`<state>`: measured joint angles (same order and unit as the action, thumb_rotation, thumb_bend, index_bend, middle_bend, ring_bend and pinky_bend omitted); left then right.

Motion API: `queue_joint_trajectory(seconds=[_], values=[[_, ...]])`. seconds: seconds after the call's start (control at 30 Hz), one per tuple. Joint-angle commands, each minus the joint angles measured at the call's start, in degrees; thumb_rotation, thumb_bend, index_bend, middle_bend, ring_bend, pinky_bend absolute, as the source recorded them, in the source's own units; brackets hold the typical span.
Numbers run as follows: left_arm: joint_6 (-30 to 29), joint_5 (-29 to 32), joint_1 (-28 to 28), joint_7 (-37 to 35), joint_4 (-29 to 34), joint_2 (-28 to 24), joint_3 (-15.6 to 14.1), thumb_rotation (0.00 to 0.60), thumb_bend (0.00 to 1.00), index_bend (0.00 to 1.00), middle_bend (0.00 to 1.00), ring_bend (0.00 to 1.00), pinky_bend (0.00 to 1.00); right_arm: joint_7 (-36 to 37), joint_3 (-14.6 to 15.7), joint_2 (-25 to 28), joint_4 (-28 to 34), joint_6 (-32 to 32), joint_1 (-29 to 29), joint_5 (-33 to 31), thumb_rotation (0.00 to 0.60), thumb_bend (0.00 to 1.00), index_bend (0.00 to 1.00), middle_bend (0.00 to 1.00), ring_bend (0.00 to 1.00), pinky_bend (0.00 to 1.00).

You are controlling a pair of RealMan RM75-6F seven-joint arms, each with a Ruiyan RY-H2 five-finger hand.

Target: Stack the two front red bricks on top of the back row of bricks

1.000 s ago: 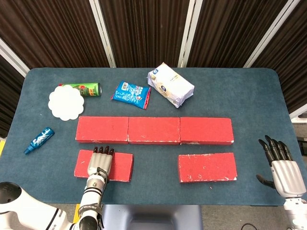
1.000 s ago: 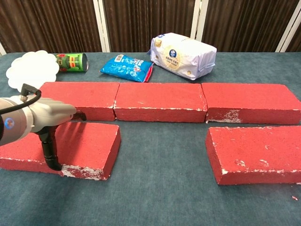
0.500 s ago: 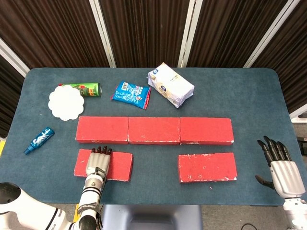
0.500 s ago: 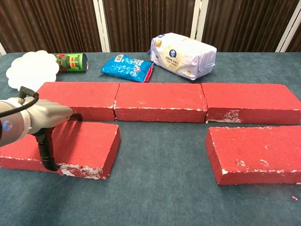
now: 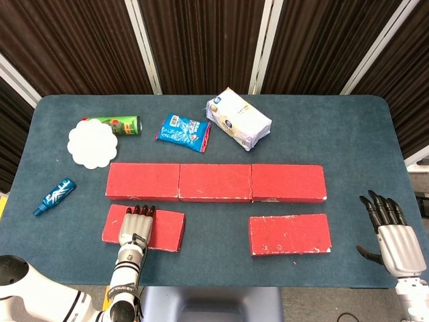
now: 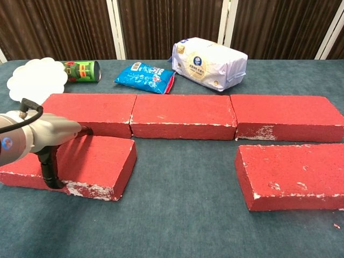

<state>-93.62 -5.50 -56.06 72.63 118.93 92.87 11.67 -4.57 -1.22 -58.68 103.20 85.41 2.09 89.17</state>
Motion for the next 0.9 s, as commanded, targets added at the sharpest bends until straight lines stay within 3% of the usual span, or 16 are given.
queue_joint_trajectory(seconds=[0.03,0.33,0.5,0.53,0.57,0.67,0.9], values=[[-1.1,0.6,-0.2,0.8,0.9,-0.3,0.2,0.600,0.25,0.00,0.07,0.00,0.15,0.2,0.0,0.0,0.0,0.0,0.0,0.1,0.600,0.00,0.16,0.00,0.02,0.00],[-10.2,1.6,-1.1,3.4,10.8,-4.8,2.7,0.600,0.25,0.00,0.07,0.00,0.14,1.0,0.1,0.1,-0.1,0.4,-0.1,0.5,0.600,0.00,0.16,0.00,0.02,0.00],[-12.1,1.9,-1.9,4.0,12.8,-5.9,4.5,0.600,0.25,0.00,0.07,0.00,0.14,1.3,0.2,0.3,-0.1,0.4,-0.1,0.5,0.600,0.00,0.16,0.00,0.02,0.00],[-12.4,2.1,-2.5,4.3,13.1,-6.2,5.7,0.600,0.25,0.00,0.07,0.00,0.14,1.5,0.1,0.3,0.0,0.3,-0.1,0.5,0.600,0.00,0.16,0.00,0.02,0.00],[-12.5,3.1,-4.8,6.2,12.6,-6.5,9.1,0.600,0.25,0.00,0.07,0.00,0.14,1.7,0.2,0.4,-0.1,0.2,-0.1,0.6,0.600,0.00,0.16,0.00,0.02,0.00],[-11.6,8.2,-8.4,9.0,10.7,-6.3,15.3,0.600,0.26,0.00,0.07,0.00,0.14,1.9,0.2,0.5,-0.2,0.0,0.0,0.5,0.600,0.00,0.16,0.00,0.02,0.00],[-11.9,17.5,-17.1,16.0,2.5,-4.3,23.5,0.600,0.26,0.00,0.07,0.00,0.14,2.1,0.2,0.6,-0.5,-0.6,0.2,0.1,0.600,0.00,0.16,0.00,0.02,0.00]])
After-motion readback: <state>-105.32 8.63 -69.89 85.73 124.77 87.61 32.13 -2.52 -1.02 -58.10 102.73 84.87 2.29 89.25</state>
